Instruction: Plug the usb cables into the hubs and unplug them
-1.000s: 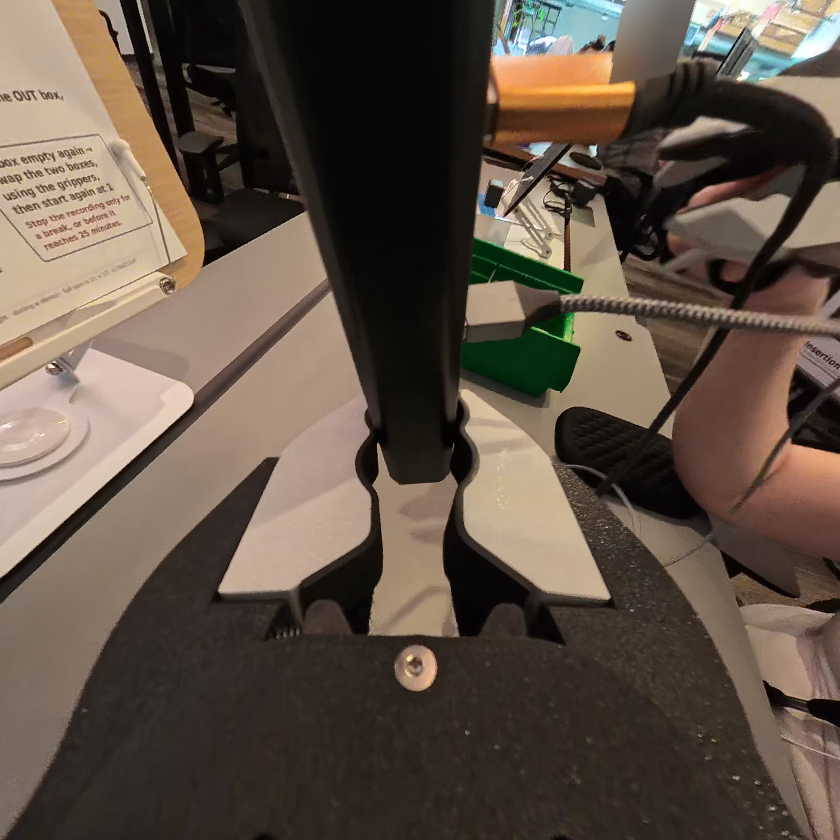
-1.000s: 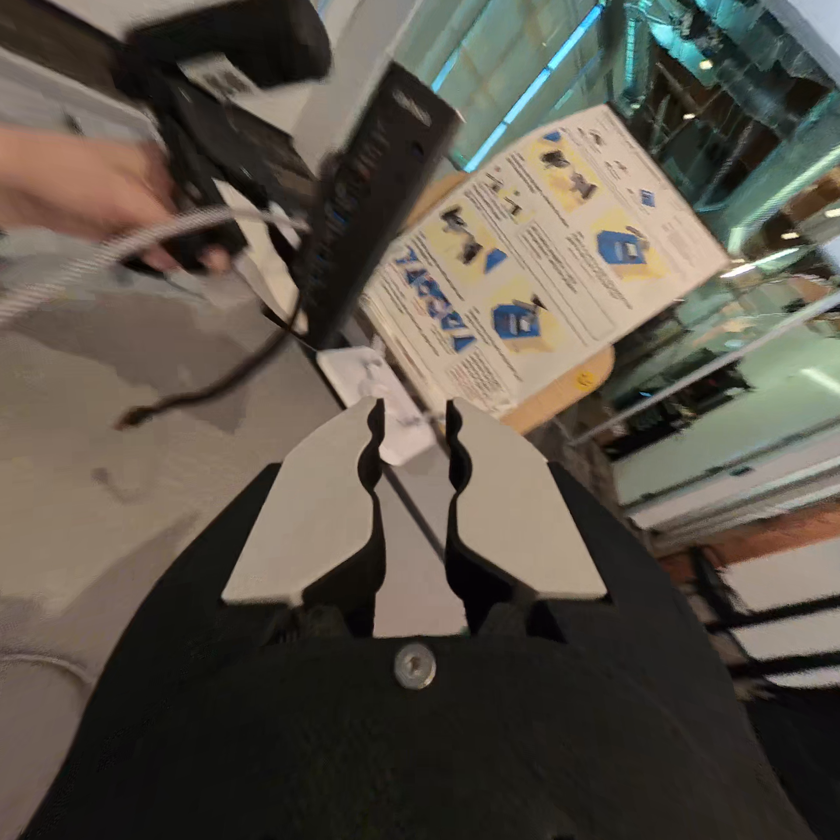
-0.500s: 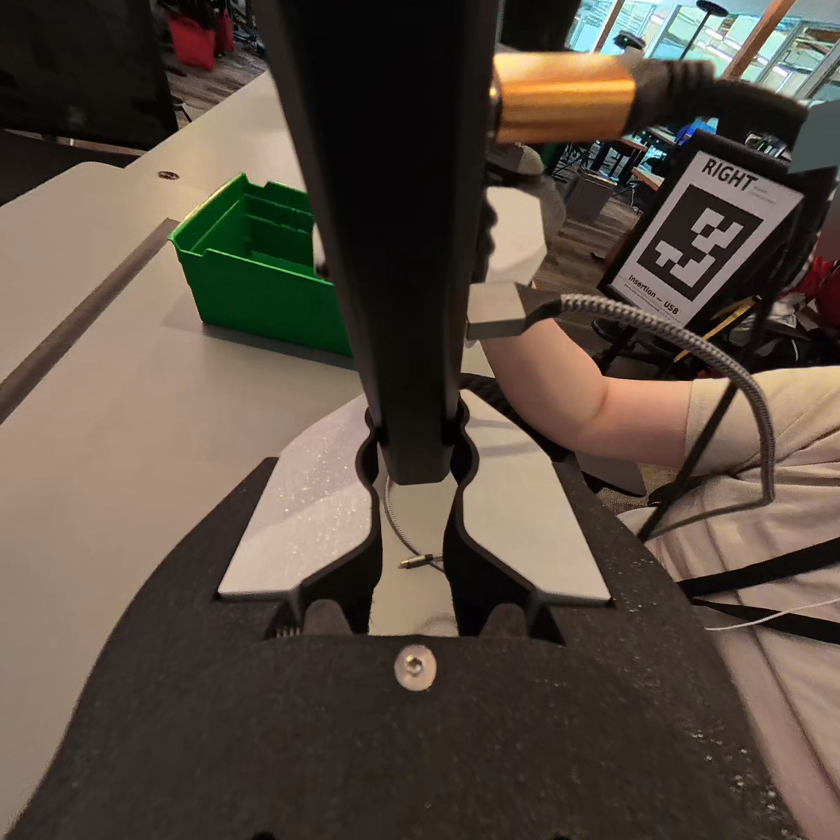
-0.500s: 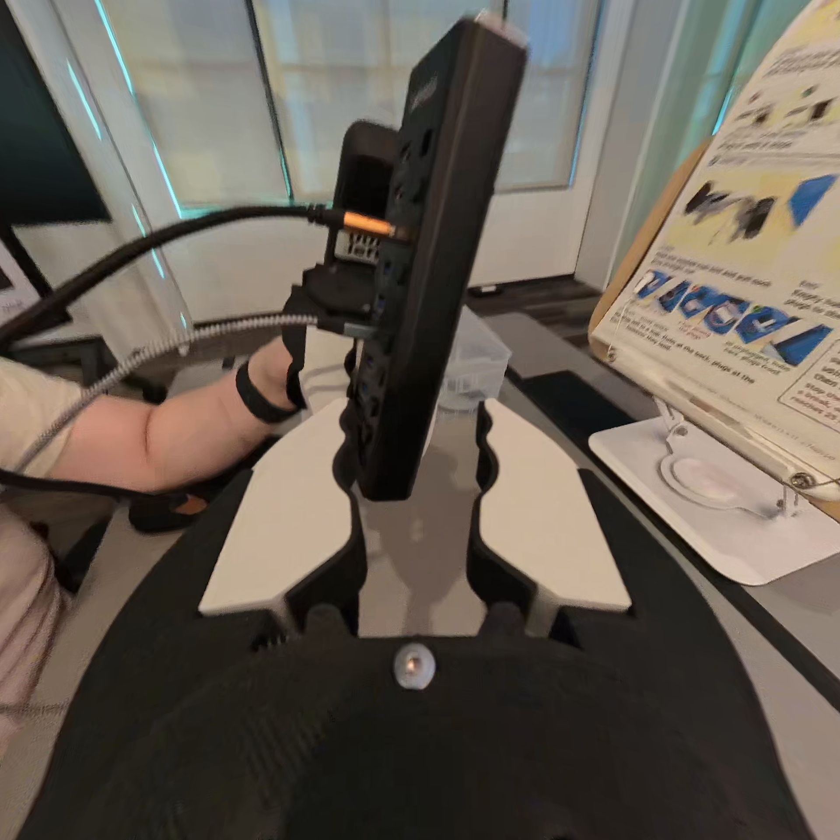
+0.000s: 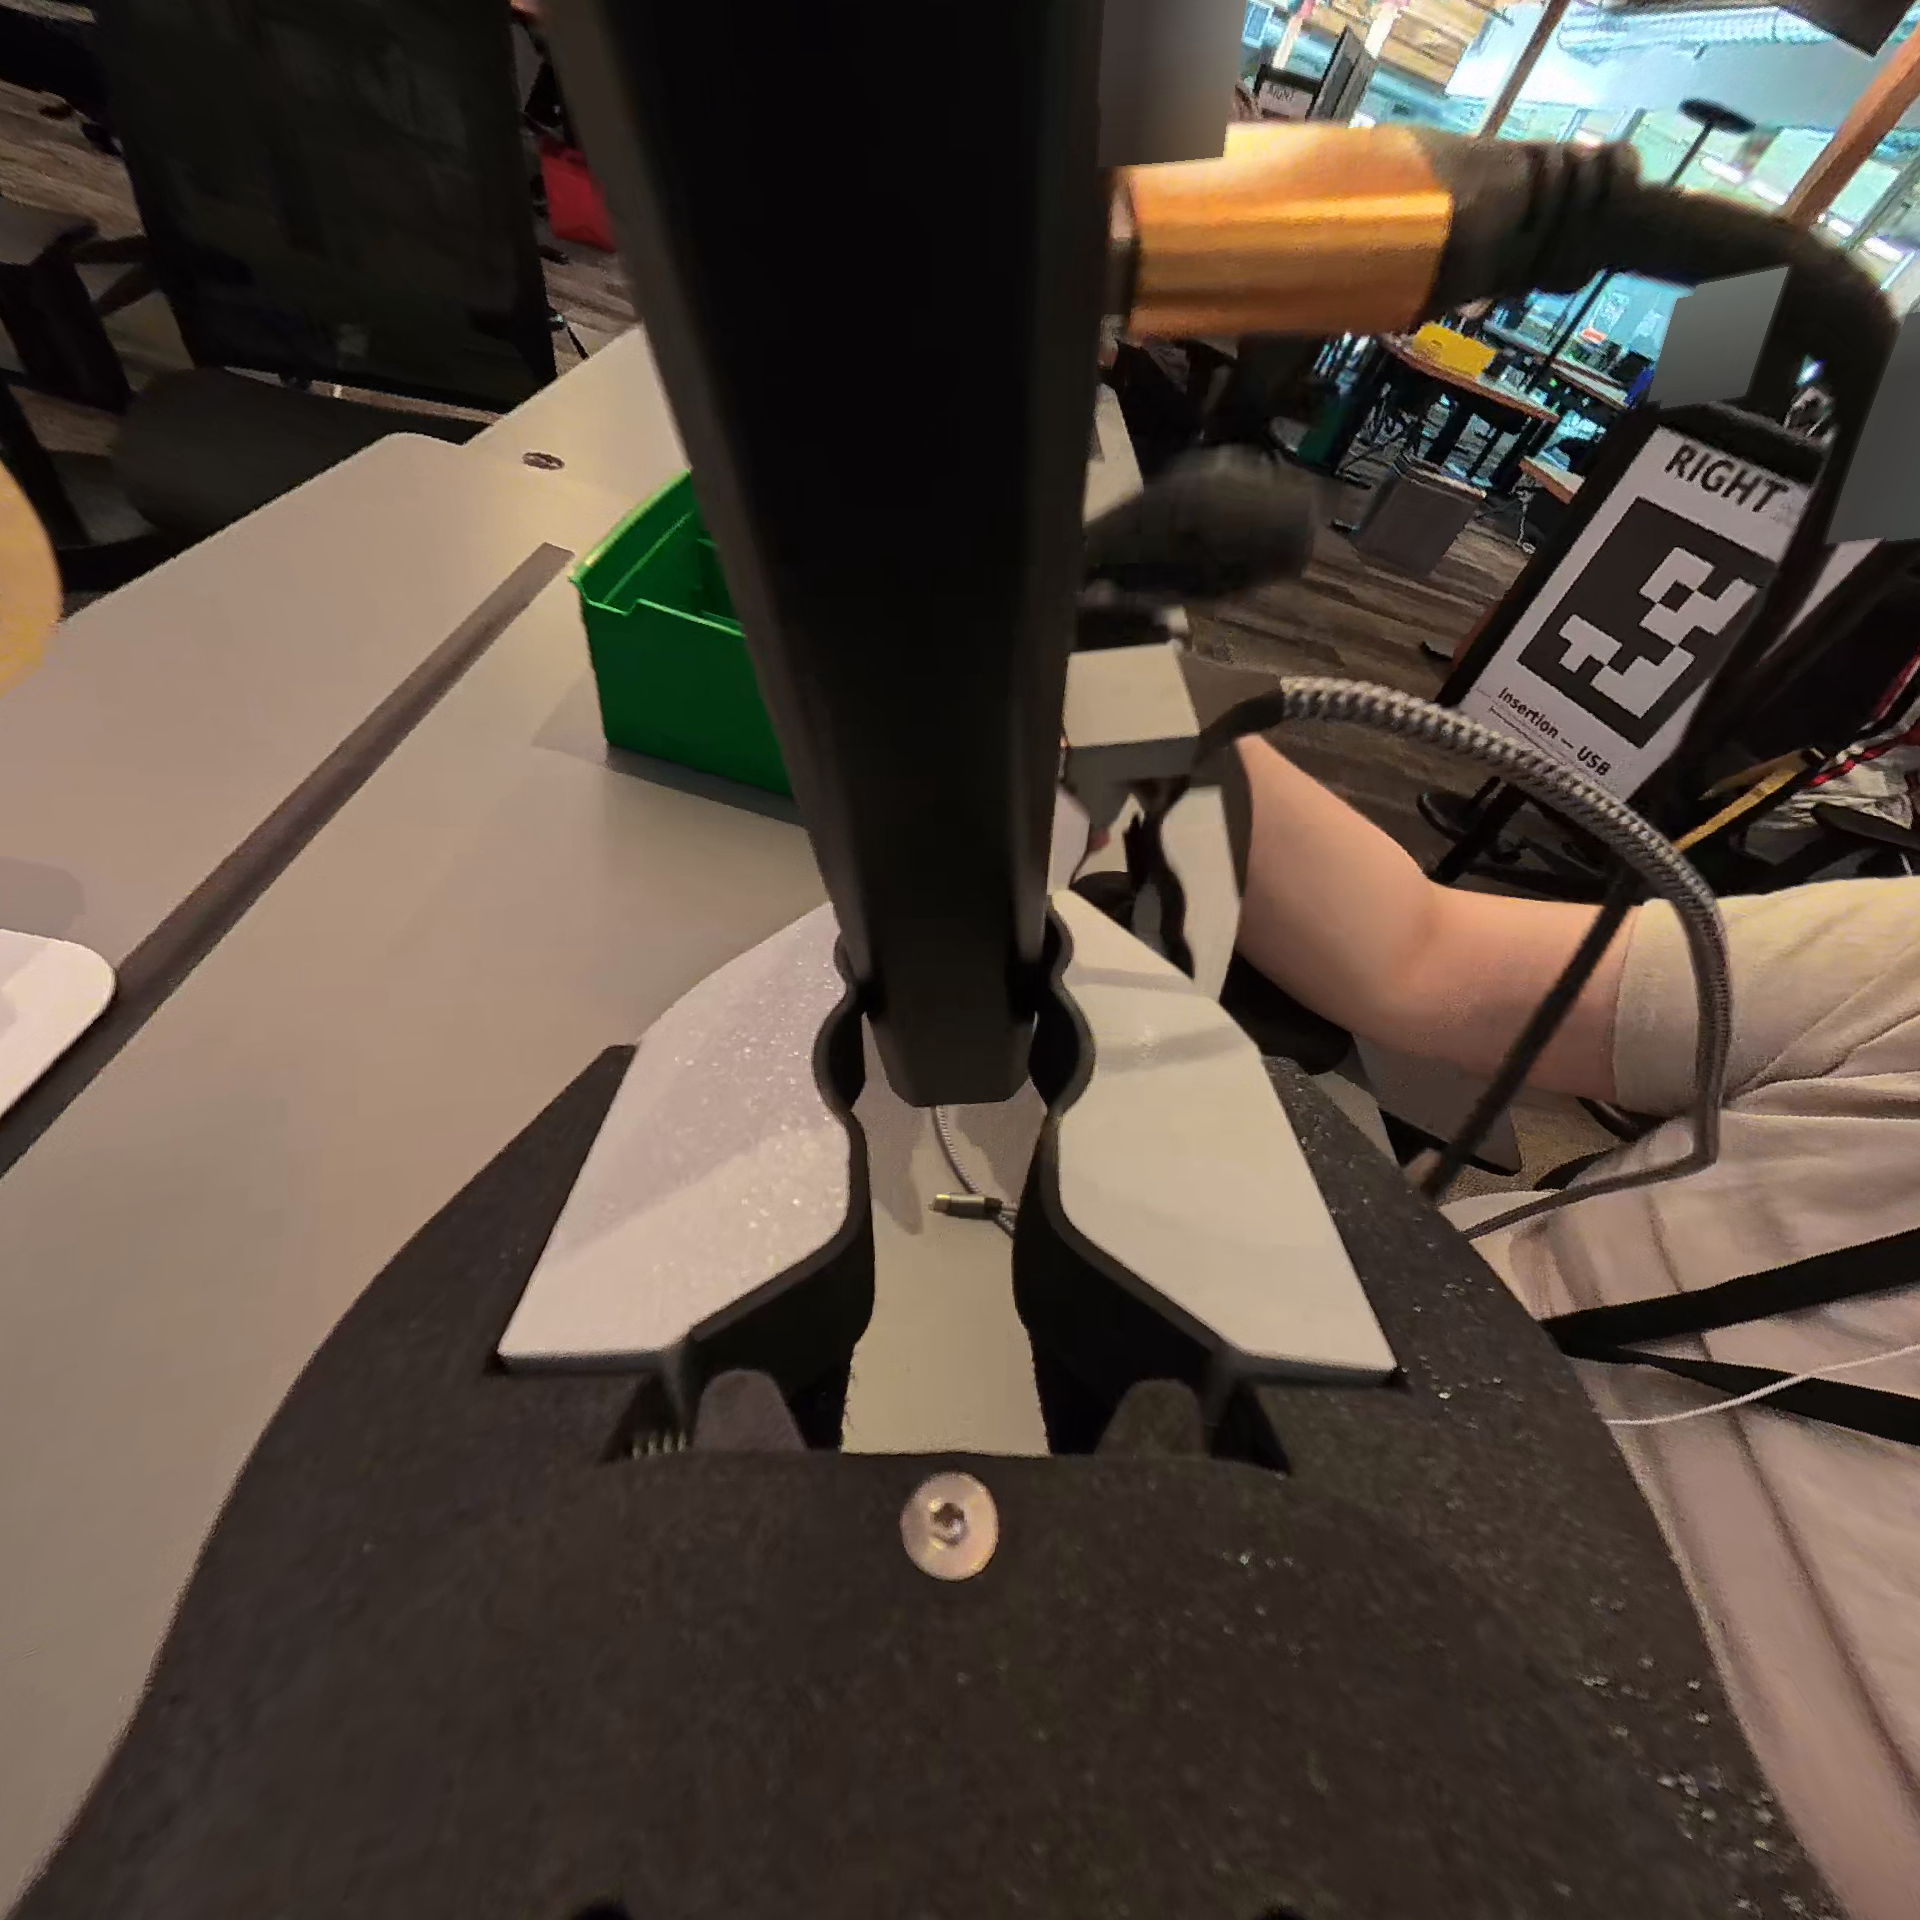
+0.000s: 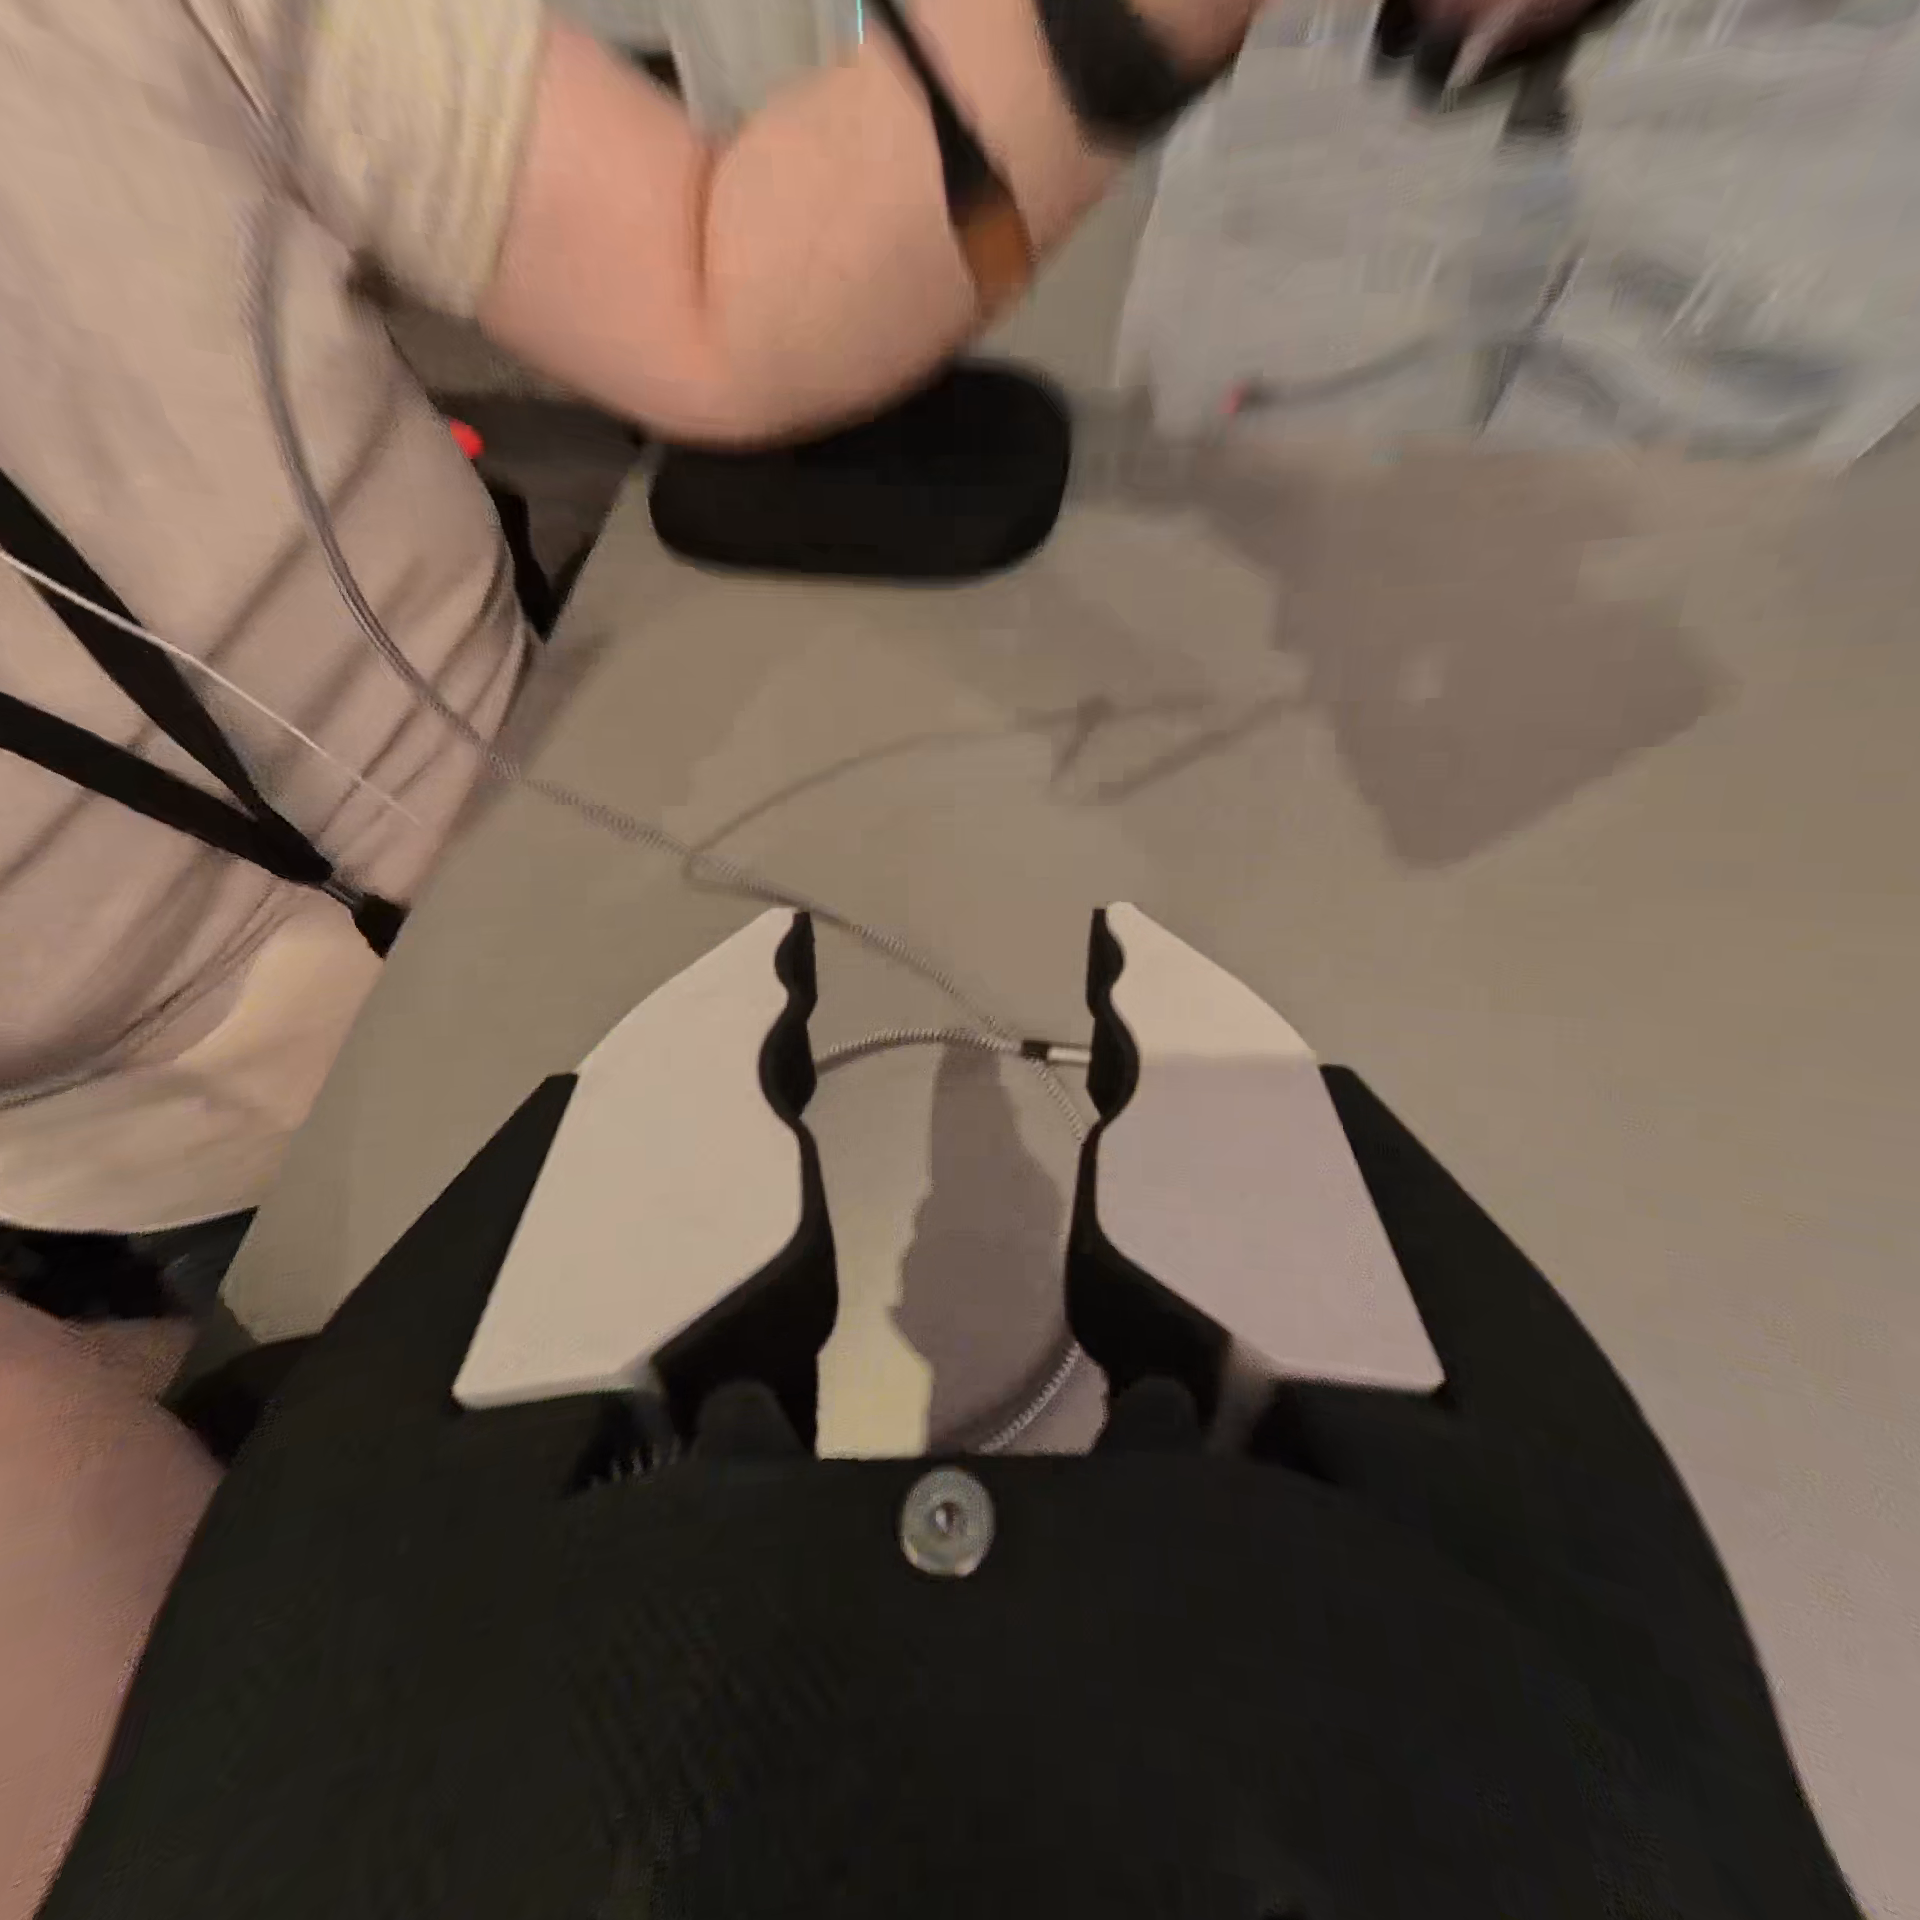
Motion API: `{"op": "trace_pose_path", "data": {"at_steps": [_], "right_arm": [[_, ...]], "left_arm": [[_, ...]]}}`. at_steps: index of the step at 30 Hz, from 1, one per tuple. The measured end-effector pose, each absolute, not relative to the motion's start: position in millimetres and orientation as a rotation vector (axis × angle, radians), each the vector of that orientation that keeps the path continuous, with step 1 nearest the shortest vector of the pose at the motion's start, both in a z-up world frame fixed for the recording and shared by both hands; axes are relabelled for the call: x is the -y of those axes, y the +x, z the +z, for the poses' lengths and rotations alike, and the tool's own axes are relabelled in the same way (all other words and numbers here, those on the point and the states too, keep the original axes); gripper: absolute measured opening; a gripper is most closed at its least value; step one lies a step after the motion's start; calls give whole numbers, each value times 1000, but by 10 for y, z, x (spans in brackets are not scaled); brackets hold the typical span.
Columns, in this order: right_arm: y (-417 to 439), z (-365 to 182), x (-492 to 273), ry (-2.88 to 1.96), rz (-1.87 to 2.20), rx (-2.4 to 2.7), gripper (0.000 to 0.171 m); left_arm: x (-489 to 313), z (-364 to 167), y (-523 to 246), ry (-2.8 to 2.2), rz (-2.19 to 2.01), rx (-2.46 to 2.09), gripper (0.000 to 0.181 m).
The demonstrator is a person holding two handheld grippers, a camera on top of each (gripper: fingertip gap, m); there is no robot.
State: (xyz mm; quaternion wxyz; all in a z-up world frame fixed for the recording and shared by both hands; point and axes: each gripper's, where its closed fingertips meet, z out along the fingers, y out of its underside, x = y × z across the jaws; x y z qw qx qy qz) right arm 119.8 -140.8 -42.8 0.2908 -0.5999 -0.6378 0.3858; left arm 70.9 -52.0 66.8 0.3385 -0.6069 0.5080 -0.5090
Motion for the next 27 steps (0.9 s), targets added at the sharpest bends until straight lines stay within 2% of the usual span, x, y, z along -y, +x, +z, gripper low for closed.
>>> {"op": "trace_pose_path", "data": {"at_steps": [4,12,15,21,23,26,27], "right_arm": [[1169,-1060,1416,-1808,952,1806,48],[1130,-1178,1232,-1826,884,1755,51],[1045,-741,1018,-1650,851,1594,49],[1160,897,547,-1349,967,882,50],[1163,1001,461,-1363,934,788,54],[1023,788,383,-1463,869,832,65],[962,696,394,-1503,888,873,59]], "left_arm": [[454,758,583,-1570,-1341,-1277,28],[471,787,524,-1561,-1337,-1286,28],[508,710,552,-1588,-1368,-1328,28],[597,434,815,-1655,-1360,-1427,28],[665,352,937,-1656,-1380,-1464,28],[816,227,1096,-1649,-1413,-1550,28],[872,189,1138,-1637,-1421,-1584,29]]}}
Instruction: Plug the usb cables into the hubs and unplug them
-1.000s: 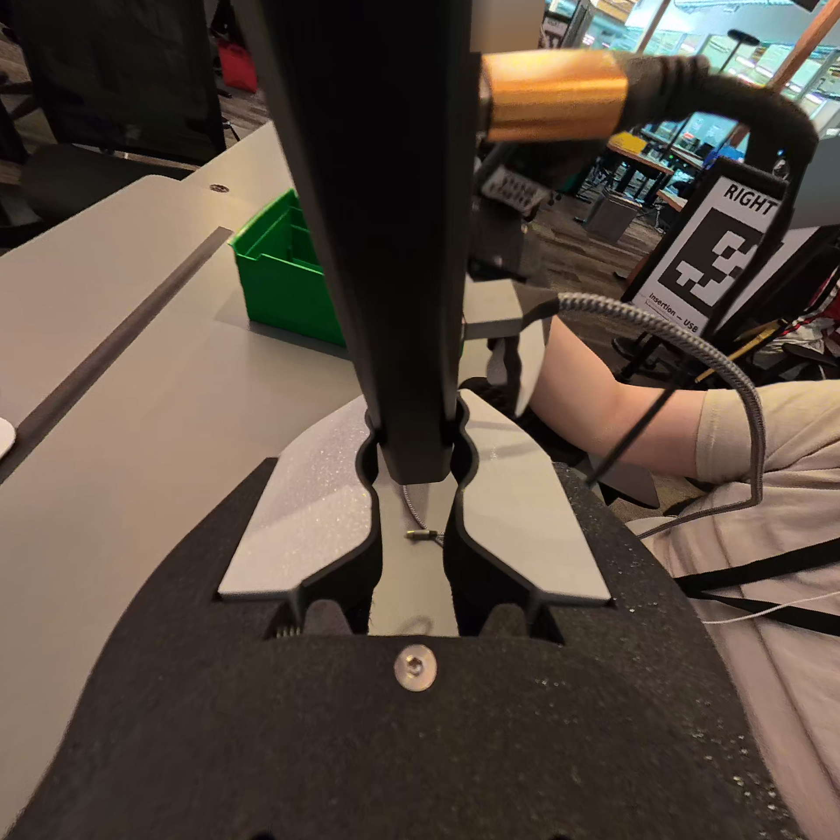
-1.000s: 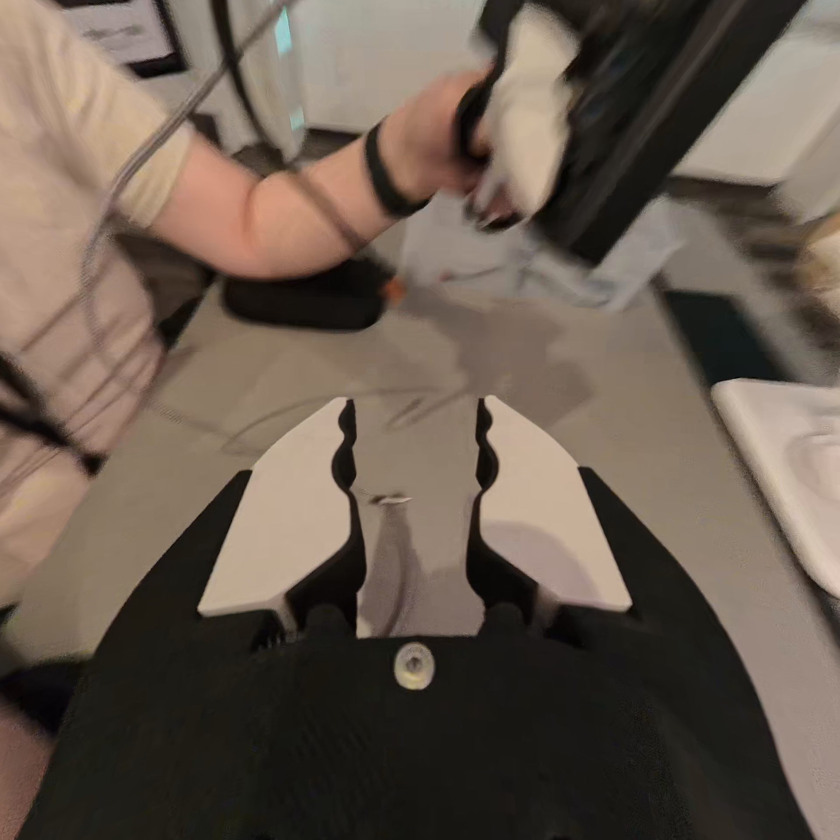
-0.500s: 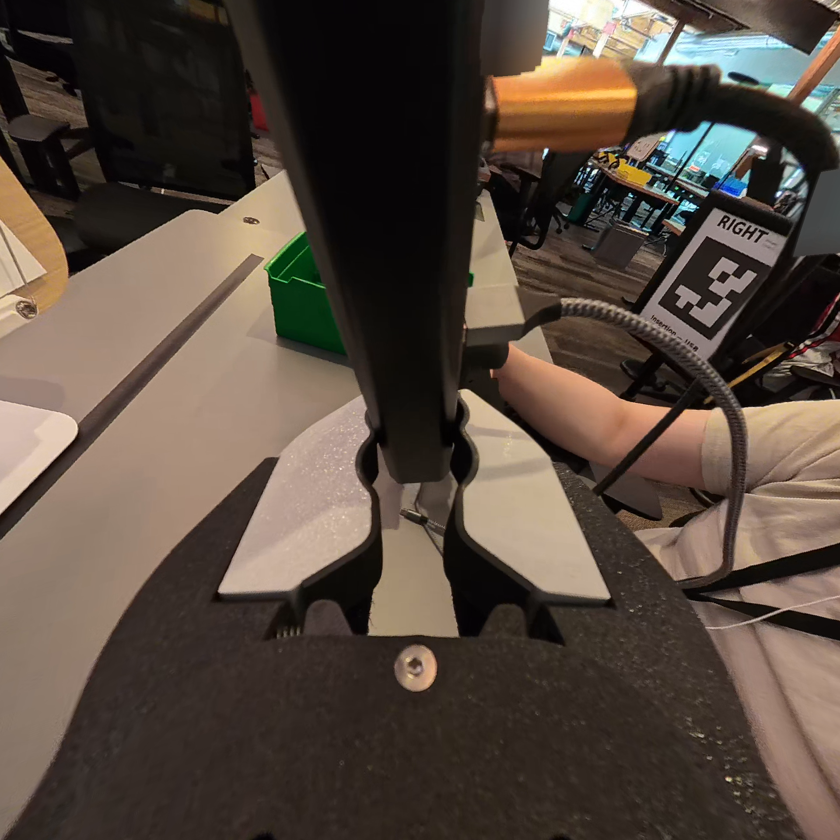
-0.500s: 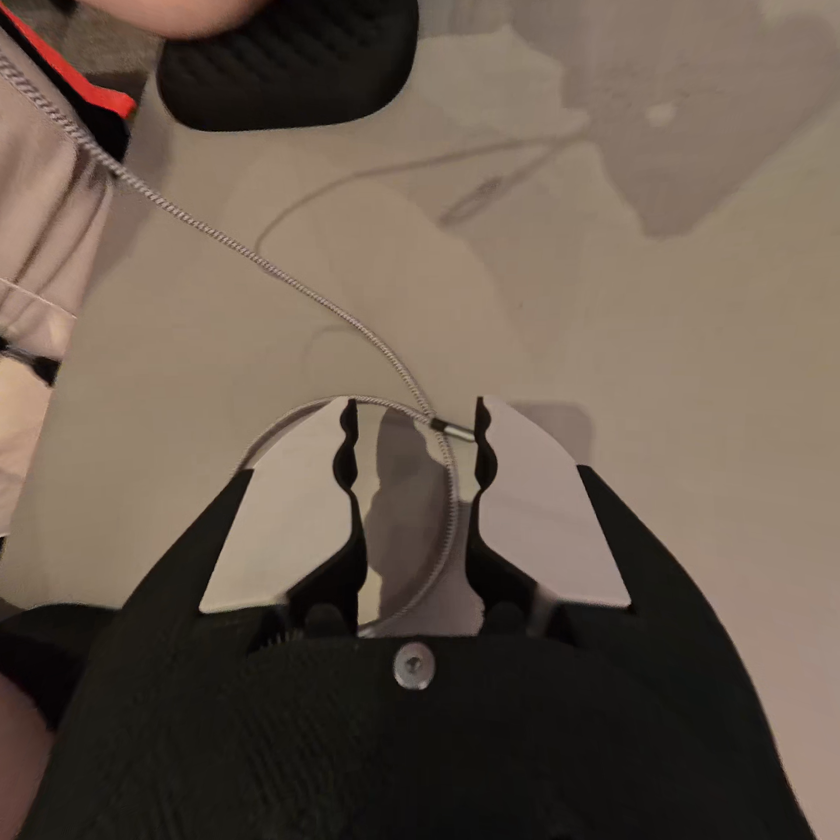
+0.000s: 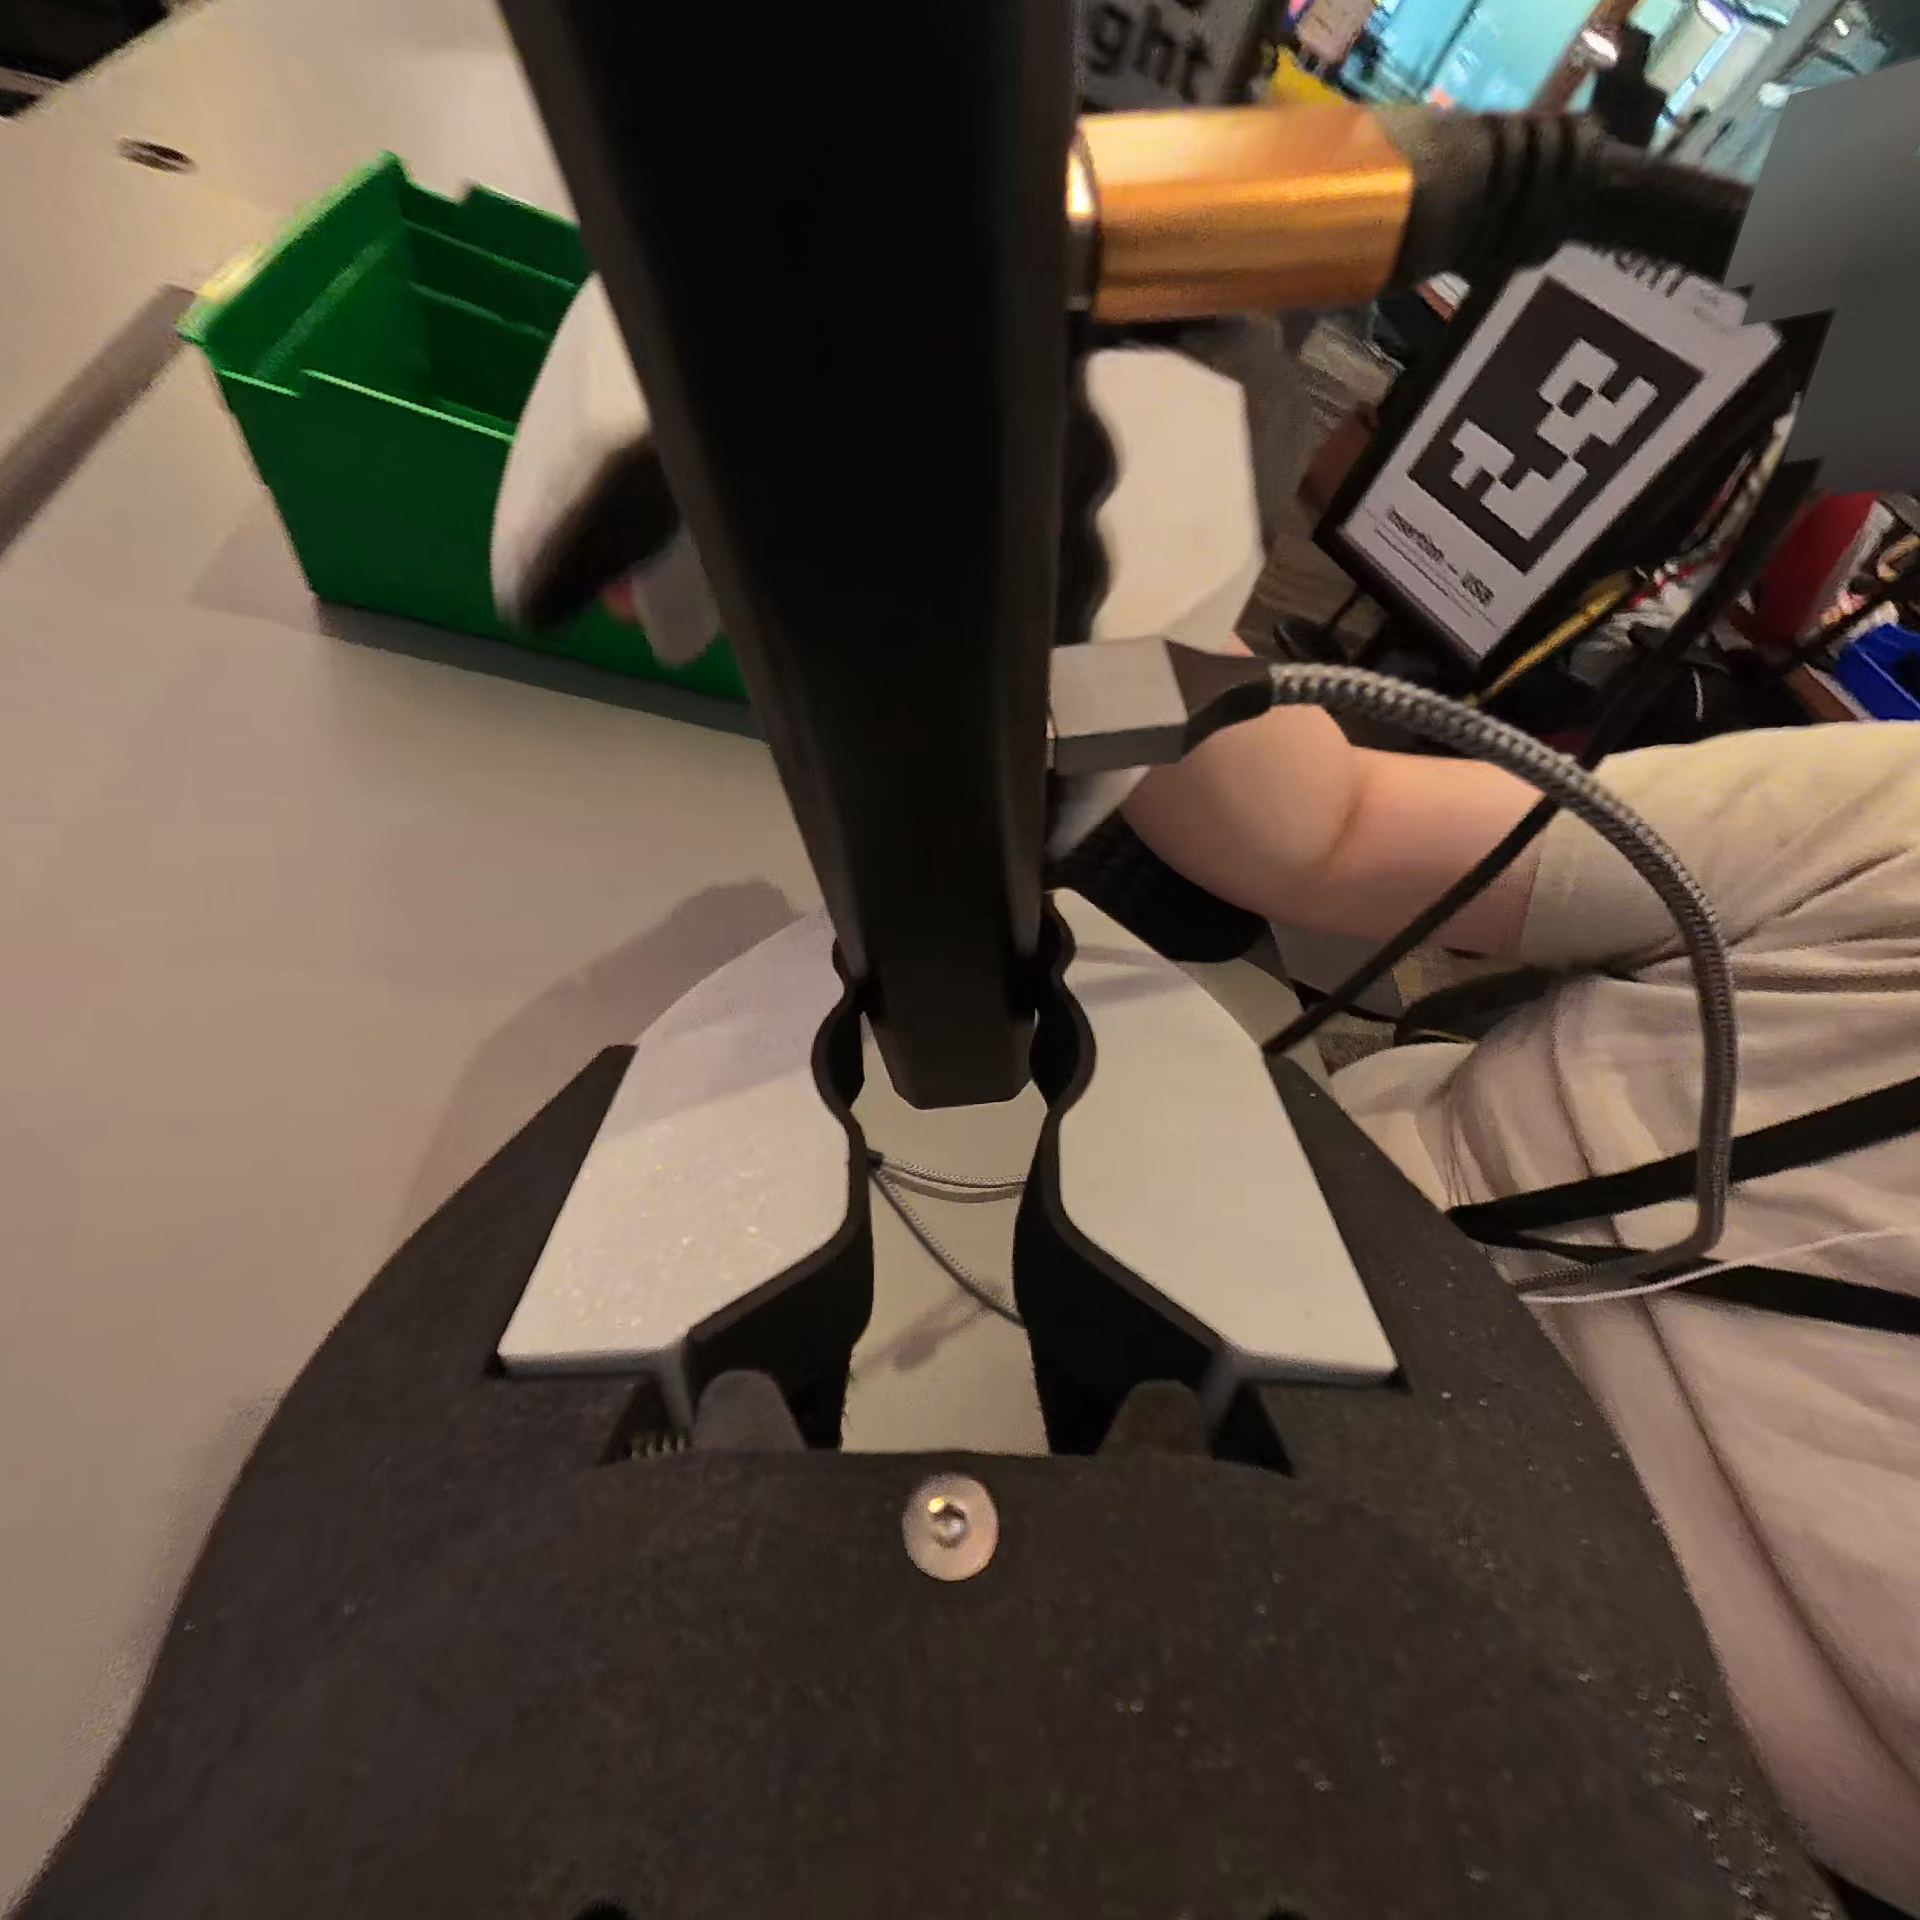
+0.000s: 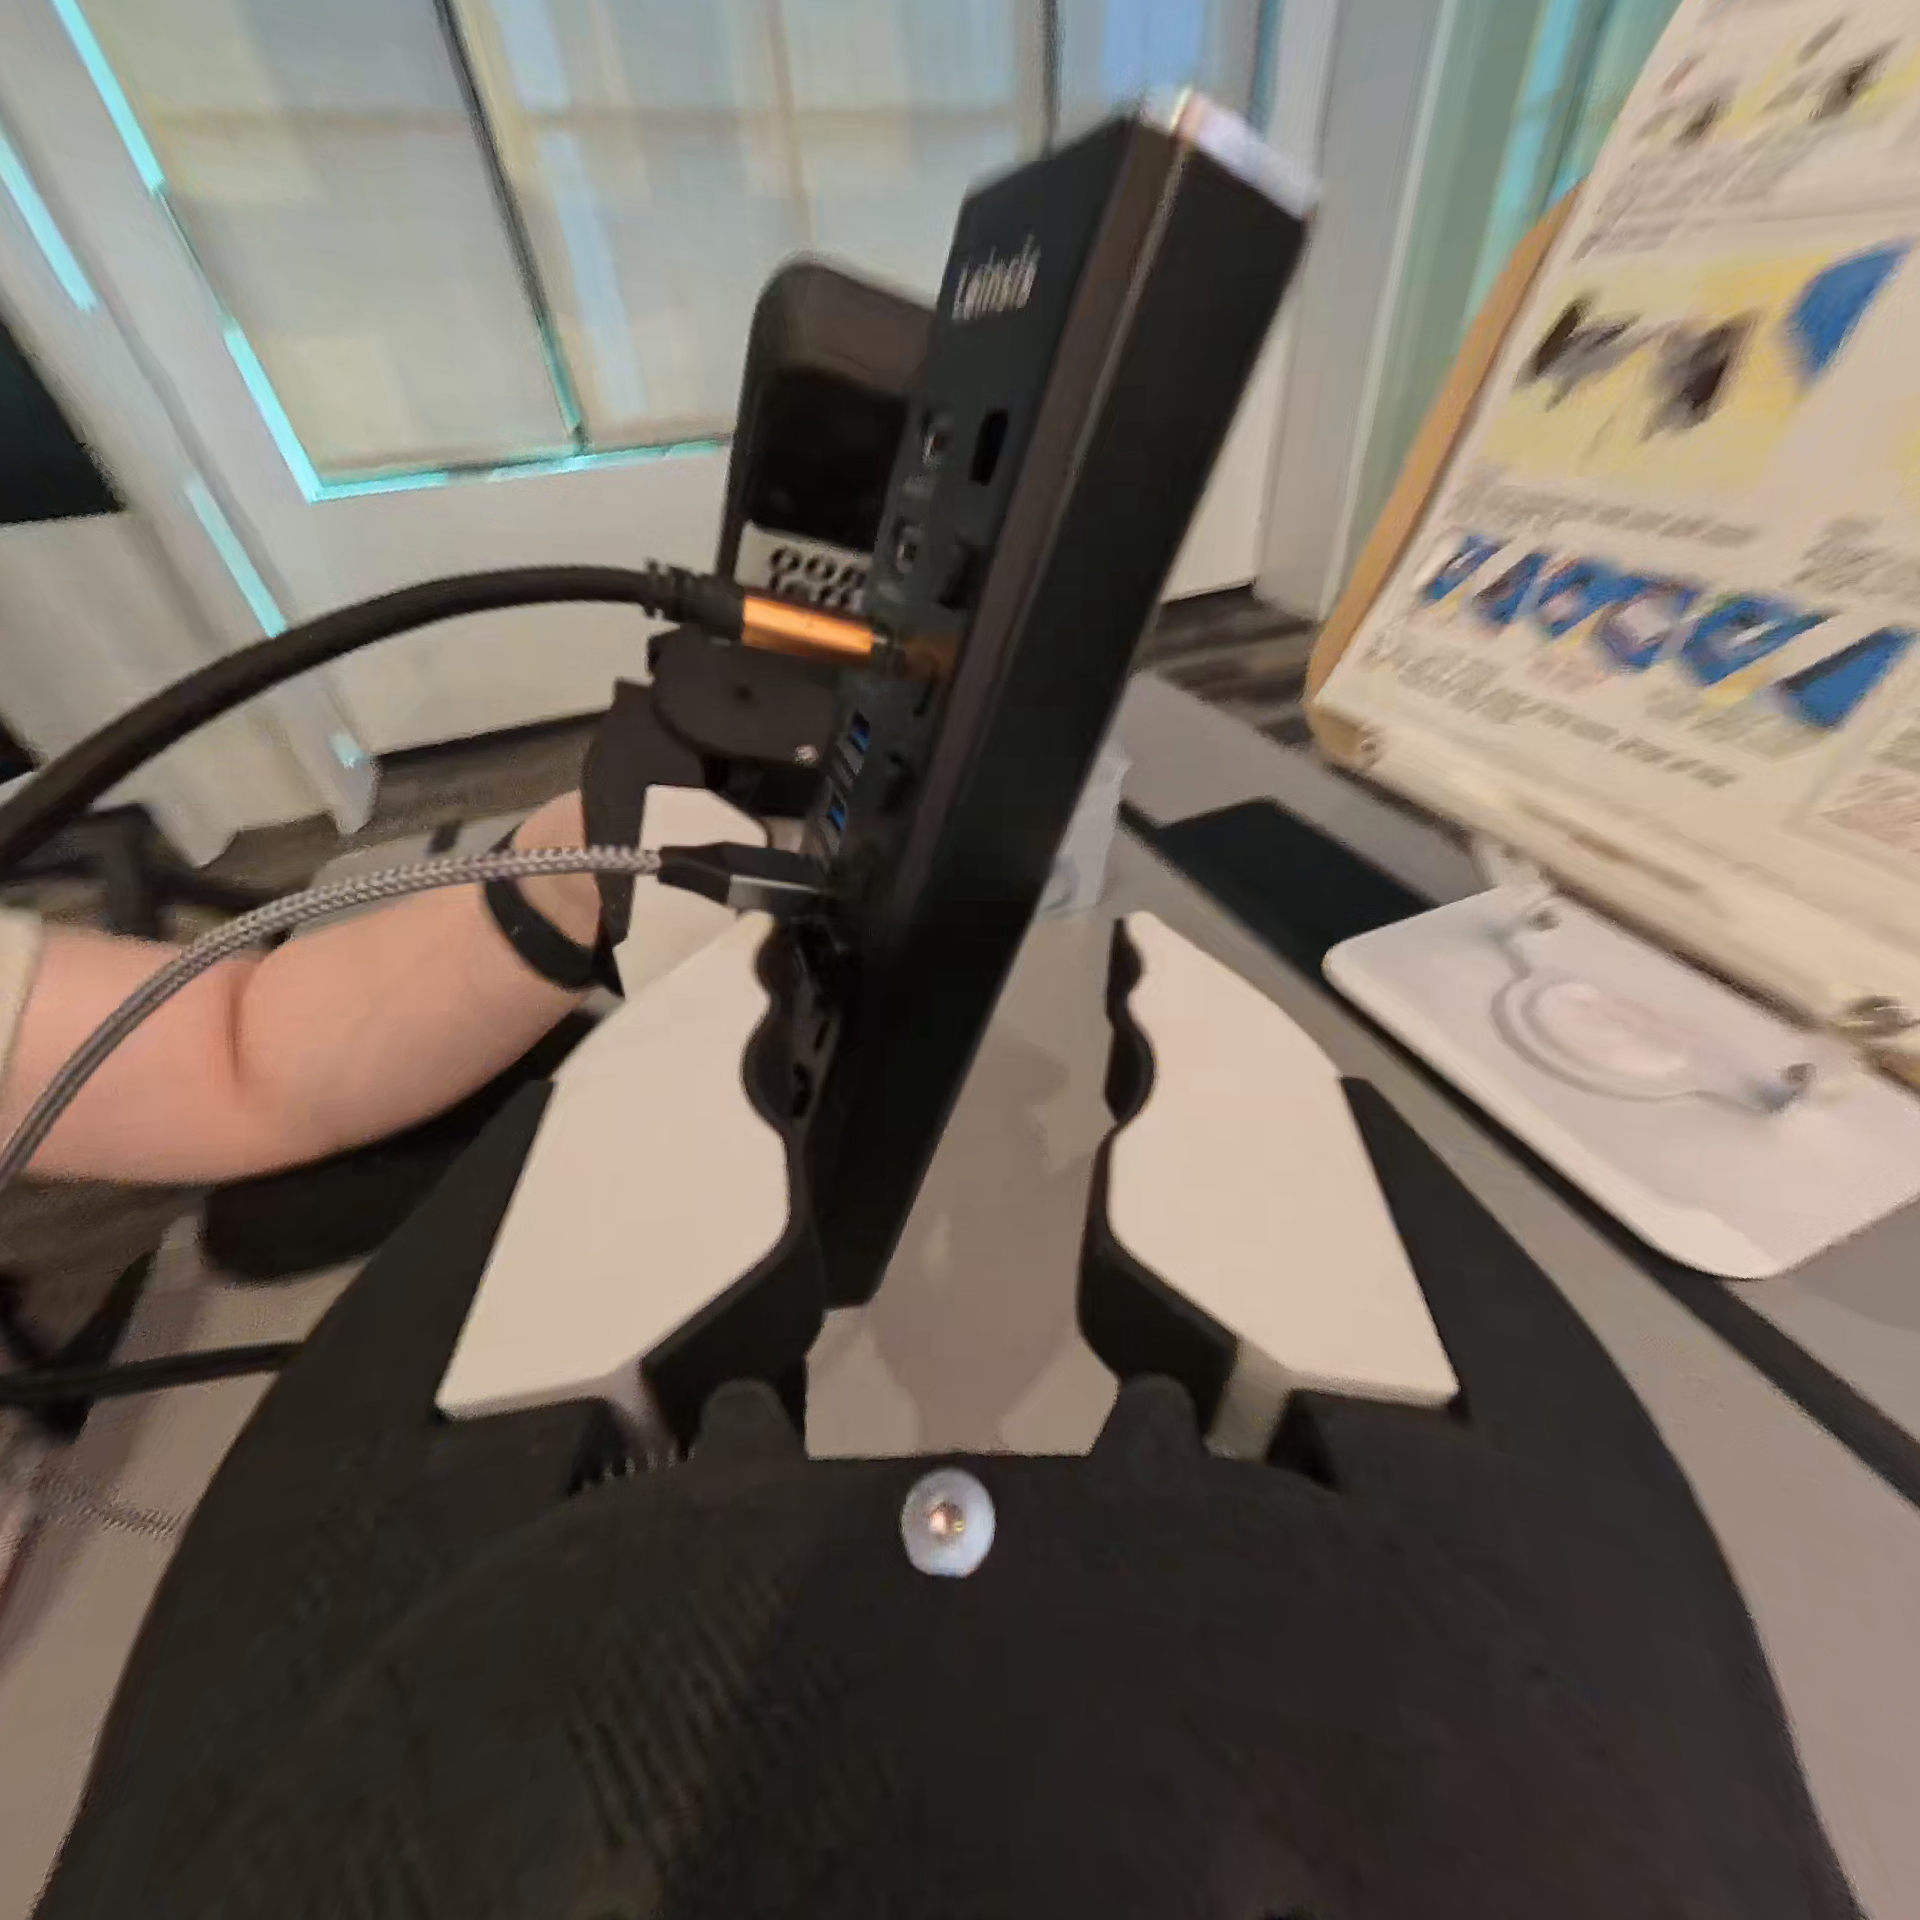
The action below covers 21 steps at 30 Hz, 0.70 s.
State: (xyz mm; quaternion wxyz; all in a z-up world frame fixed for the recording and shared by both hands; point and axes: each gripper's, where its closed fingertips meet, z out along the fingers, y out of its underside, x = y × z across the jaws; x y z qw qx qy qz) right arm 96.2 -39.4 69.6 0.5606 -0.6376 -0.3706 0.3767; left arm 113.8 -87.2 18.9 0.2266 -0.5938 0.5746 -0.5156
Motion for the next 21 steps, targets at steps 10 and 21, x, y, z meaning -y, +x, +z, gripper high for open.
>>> {"op": "trace_pose_path", "data": {"at_steps": [10,21], "right_arm": [[1473,856,475,-1536,893,914,29],[1970,873,949,-1387,727,1192,29]], "left_arm": [[467,461,905,-1633,-1390,-1292,52],[1190,-1006,1378,-2286,-1042,-1791,37]]}}
